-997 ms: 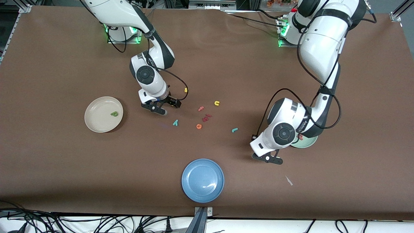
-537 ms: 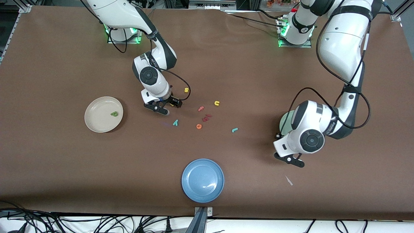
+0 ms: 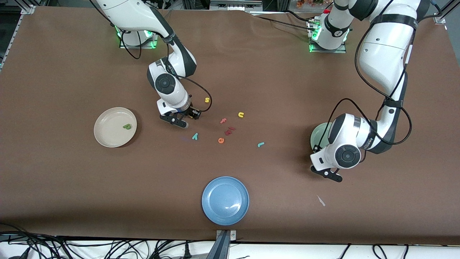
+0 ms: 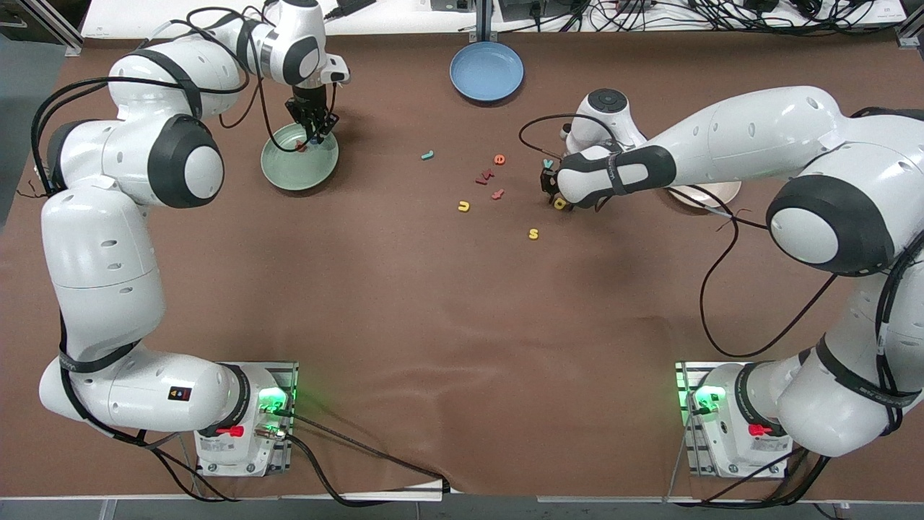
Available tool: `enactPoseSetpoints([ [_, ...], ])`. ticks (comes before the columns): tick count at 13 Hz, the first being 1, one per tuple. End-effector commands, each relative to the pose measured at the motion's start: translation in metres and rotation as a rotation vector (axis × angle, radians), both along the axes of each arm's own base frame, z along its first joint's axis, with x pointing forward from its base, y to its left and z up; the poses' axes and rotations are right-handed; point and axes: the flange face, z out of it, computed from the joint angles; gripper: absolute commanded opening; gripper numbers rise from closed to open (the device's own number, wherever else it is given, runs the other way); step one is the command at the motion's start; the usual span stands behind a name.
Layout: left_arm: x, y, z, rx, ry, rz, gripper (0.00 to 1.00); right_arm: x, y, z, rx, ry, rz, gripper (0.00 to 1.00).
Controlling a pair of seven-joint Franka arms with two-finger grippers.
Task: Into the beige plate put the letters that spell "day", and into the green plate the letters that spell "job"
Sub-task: 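Grasp the yellow a with the right gripper while the left gripper grasps blue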
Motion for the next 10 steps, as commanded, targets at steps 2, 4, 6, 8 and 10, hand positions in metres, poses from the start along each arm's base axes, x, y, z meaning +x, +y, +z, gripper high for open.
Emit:
enactPoseSetpoints([
  [2,-0.029,0.005,0.012,0.007,-0.01,-0.046,0.01,-0.001,0.006,-0.005,0.006,0.001,-0.024,0.4],
  [4,-0.032,0.007,0.018,0.007,-0.011,-0.043,0.23,-0.001,0.006,-0.006,0.006,0.001,-0.024,0.36],
  [6,-0.031,0.009,0.029,0.01,-0.016,-0.043,1.0,-0.001,0.006,-0.006,0.006,0.0,-0.022,0.3],
  [8,-0.029,0.006,0.046,0.001,-0.016,-0.026,1.0,-0.001,0.006,-0.006,0.007,0.001,-0.025,0.23],
  [10,-0.03,-0.015,0.07,-0.031,-0.036,-0.023,1.0,0.008,0.01,0.002,0.016,-0.01,-0.024,0.07],
])
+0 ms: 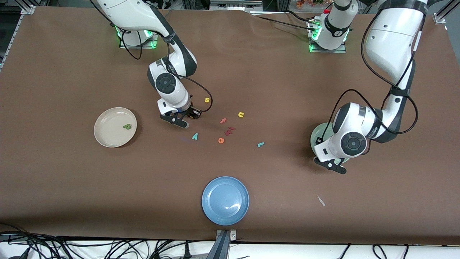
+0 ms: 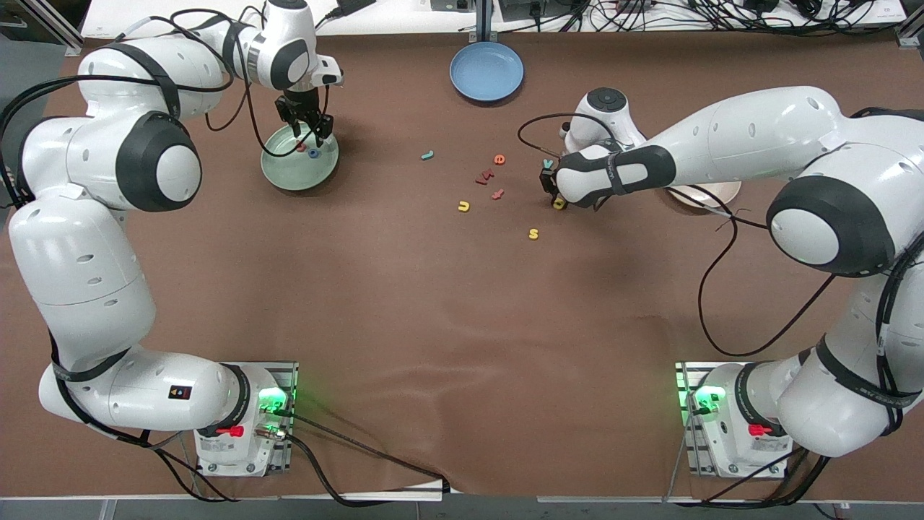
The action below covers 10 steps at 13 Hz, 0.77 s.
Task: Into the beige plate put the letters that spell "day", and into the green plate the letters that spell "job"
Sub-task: 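Place the yellow a on the white plate while the left gripper drops blue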
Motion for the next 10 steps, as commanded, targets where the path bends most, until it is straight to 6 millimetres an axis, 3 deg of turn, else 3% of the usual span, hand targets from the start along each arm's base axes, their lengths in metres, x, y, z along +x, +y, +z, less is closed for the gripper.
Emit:
enactPoseSetpoints([
  [1,-0.01,-0.028,0.035,-0.057,-0.008,0.002,1.0,0.008,0.007,-0.002,0.008,0.005,-0.016,0.03],
  [3,-0.012,-0.064,0.047,-0.114,-0.02,0.078,1.0,0.019,0.003,0.01,-0.007,0.024,-0.009,0.0],
  [5,-0.019,-0.111,0.057,-0.127,-0.045,0.059,1.0,0.038,-0.014,0.031,-0.048,0.044,0.019,0.0],
  [7,-0.025,-0.155,0.059,-0.144,-0.059,-0.013,1.0,0.058,-0.054,0.048,-0.098,0.08,0.1,0.0],
  [10,-0.047,-0.204,0.046,-0.154,-0.048,-0.086,1.0,0.076,-0.112,0.065,-0.119,0.101,0.211,0.0],
])
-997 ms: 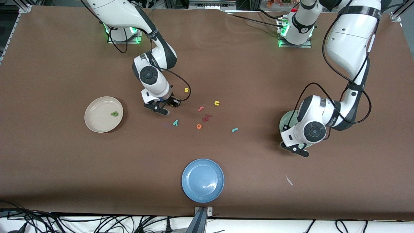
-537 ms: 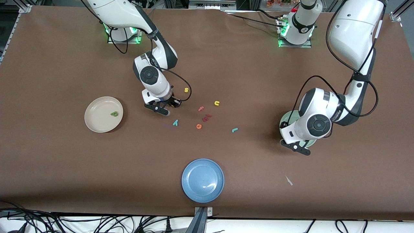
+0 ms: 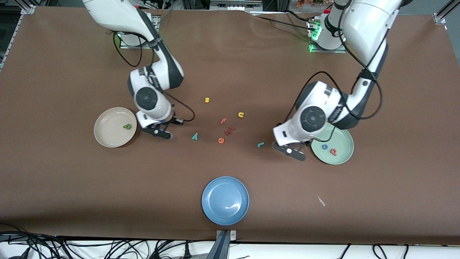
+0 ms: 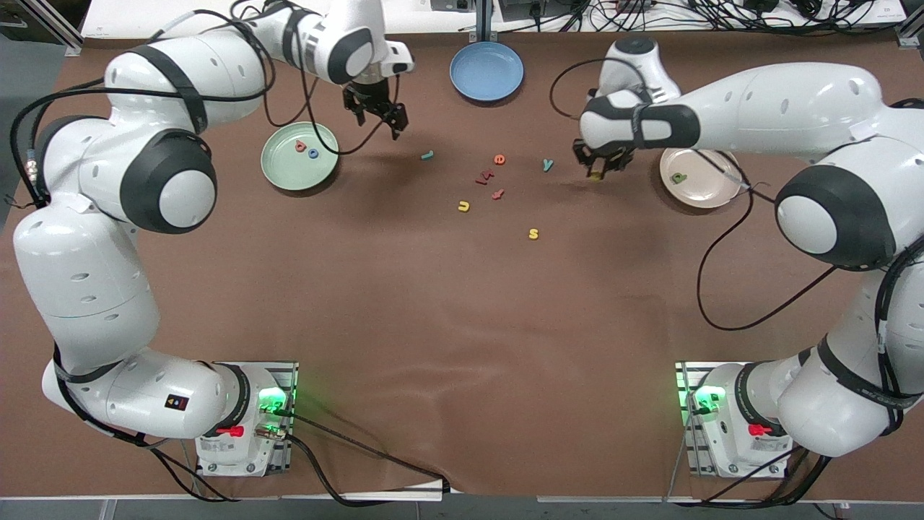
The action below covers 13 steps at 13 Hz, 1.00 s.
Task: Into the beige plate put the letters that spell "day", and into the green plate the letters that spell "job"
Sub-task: 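Place the yellow a on the white plate while the left gripper drops blue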
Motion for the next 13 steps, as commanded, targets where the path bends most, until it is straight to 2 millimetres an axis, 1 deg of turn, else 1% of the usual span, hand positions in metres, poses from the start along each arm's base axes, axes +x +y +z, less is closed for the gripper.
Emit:
enactPoseSetpoints([
  [1,-0.003,-0.028,-0.009,-0.032,-0.015,-0.028,1.0,0.004,-0.04,0.014,-0.012,0.02,0.109,0.0],
  [2,-0.007,-0.039,-0.018,-0.043,-0.026,-0.045,1.0,0.004,-0.057,0.016,-0.012,0.025,0.139,0.0],
  [3,-0.014,-0.057,-0.029,-0.052,-0.039,-0.074,1.0,0.002,-0.075,0.02,-0.007,0.028,0.167,0.0],
  [4,-0.019,-0.071,-0.044,-0.065,-0.064,-0.098,0.94,0.003,-0.096,0.028,0.001,0.023,0.208,0.0],
  [5,-0.021,-0.076,-0.052,-0.05,-0.095,-0.15,0.84,0.0,-0.12,0.033,0.012,0.023,0.266,0.0],
  [6,-0.022,-0.075,-0.061,-0.026,-0.098,-0.19,0.79,-0.004,-0.142,0.037,0.025,0.018,0.313,0.0],
  [7,-0.025,-0.078,-0.066,-0.022,-0.096,-0.203,0.77,-0.007,-0.156,0.038,0.031,0.009,0.345,0.0],
  [8,-0.027,-0.082,-0.07,-0.018,-0.095,-0.215,0.75,-0.009,-0.175,0.035,0.034,-0.001,0.365,0.0],
  [9,-0.027,-0.082,-0.077,-0.008,-0.098,-0.227,0.75,-0.012,-0.184,0.032,0.032,-0.022,0.382,0.0],
  [11,-0.019,-0.076,-0.077,0.009,-0.144,-0.274,0.75,-0.021,-0.198,0.02,0.022,-0.067,0.419,0.0],
  [12,-0.018,-0.075,-0.082,0.007,-0.143,-0.29,0.75,-0.022,-0.201,0.02,0.026,-0.073,0.444,0.01],
  [13,-0.017,-0.076,-0.083,-0.008,-0.159,-0.289,0.75,-0.022,-0.204,0.021,0.032,-0.072,0.472,0.09],
])
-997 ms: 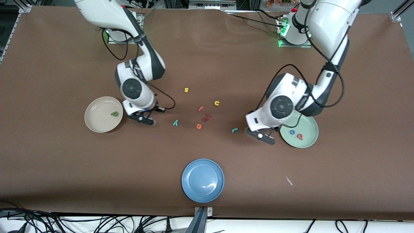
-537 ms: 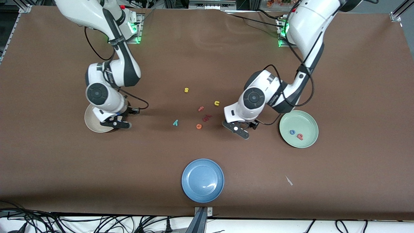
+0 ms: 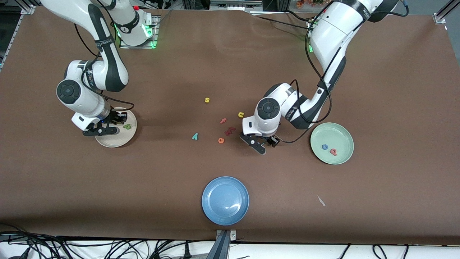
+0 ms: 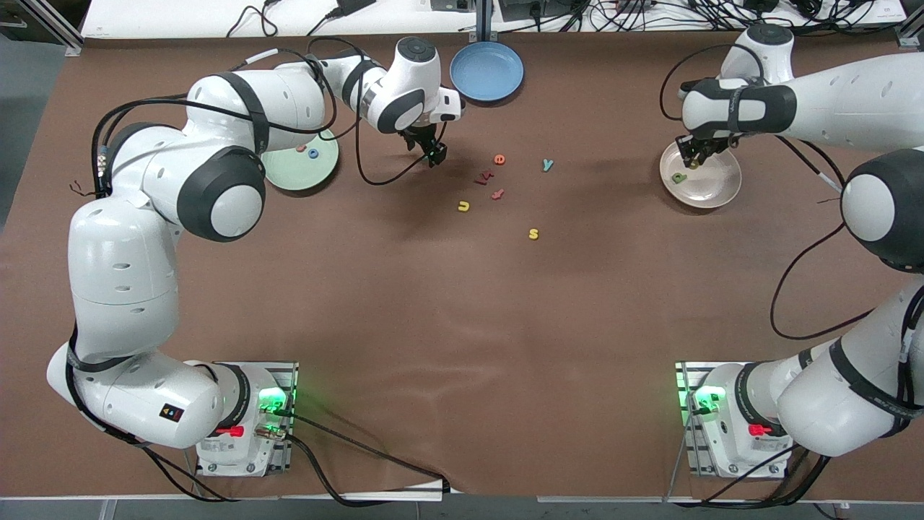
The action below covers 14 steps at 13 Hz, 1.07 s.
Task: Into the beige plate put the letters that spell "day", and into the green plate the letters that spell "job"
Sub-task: 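Place the yellow a on the white plate while the left gripper drops blue, then grasp the cyan j with the left gripper while the right gripper grasps y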
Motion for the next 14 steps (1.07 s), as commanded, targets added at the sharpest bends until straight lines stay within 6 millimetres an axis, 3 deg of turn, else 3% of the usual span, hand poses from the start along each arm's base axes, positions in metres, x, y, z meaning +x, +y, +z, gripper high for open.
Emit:
enactPoseSetpoints([
  [1,0.009,-0.002,-0.007,-0.018,-0.04,-0.045,0.75,-0.009,-0.006,0.008,0.023,-0.018,0.059,0.47],
  [2,0.008,-0.002,-0.01,-0.019,-0.042,-0.048,0.75,-0.008,-0.006,0.009,0.024,-0.015,0.055,0.99],
  [4,0.007,-0.003,-0.014,-0.017,-0.038,-0.05,0.72,-0.005,0.001,0.013,0.038,0.005,0.024,1.0],
  [6,0.007,-0.003,-0.017,-0.018,-0.038,-0.052,0.52,0.005,0.028,0.021,0.065,0.028,-0.034,1.0],
  [9,0.008,-0.004,-0.022,-0.033,-0.049,-0.052,0.38,0.024,0.109,0.029,0.102,0.003,-0.172,1.0],
  [11,0.008,-0.004,-0.021,-0.038,-0.047,-0.046,0.23,0.021,0.161,0.035,0.124,-0.008,-0.249,1.0],
  [13,0.011,-0.003,-0.013,-0.04,-0.053,-0.041,0.03,0.029,0.196,0.031,0.129,-0.015,-0.311,1.0],
  [14,0.012,-0.001,-0.006,-0.04,-0.055,-0.029,0.01,0.034,0.214,0.029,0.135,-0.019,-0.343,1.0],
])
